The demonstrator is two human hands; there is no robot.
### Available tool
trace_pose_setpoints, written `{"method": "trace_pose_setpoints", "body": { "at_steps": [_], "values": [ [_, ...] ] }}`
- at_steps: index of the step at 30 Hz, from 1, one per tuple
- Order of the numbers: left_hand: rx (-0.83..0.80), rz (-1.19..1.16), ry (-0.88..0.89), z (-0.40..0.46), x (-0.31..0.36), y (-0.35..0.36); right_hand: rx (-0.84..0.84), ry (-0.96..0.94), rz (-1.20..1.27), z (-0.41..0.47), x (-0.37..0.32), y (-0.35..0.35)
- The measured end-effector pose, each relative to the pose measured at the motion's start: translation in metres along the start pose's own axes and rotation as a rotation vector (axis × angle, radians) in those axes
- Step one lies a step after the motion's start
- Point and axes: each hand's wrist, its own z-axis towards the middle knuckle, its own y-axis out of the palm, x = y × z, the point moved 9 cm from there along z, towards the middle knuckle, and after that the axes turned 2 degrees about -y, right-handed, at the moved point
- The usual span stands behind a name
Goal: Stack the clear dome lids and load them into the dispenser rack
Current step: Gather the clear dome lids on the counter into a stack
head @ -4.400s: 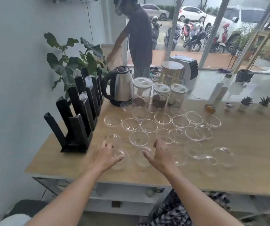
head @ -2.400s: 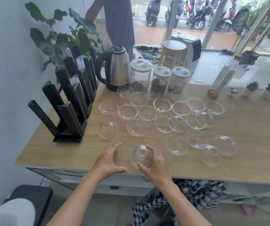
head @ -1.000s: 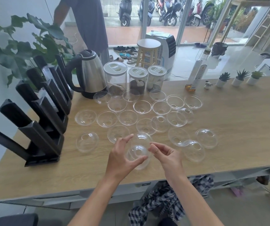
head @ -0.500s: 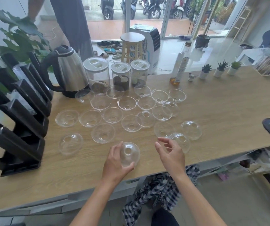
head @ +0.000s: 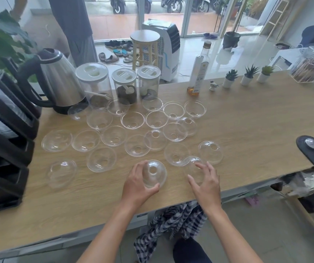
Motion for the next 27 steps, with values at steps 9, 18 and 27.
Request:
{"method": "trace_pose_setpoints", "body": {
  "at_steps": [9,18,27],
  "values": [
    [-0.012,0.013,0.041,-0.004,0.003,0.005,0.1,0.024,0.182,-0.008,0.005,-0.021],
    [0.011,-0.003,0.083,-0.016,-0.004,-0.035,0.03,-0.236,0.254,-0.025,-0.084,-0.012],
    [0.159,0.015,0.074,-0.032,-0.046,-0.089,-0.086,-0.294,0.165,-0.056,-0.106,0.049]
  ]
}}
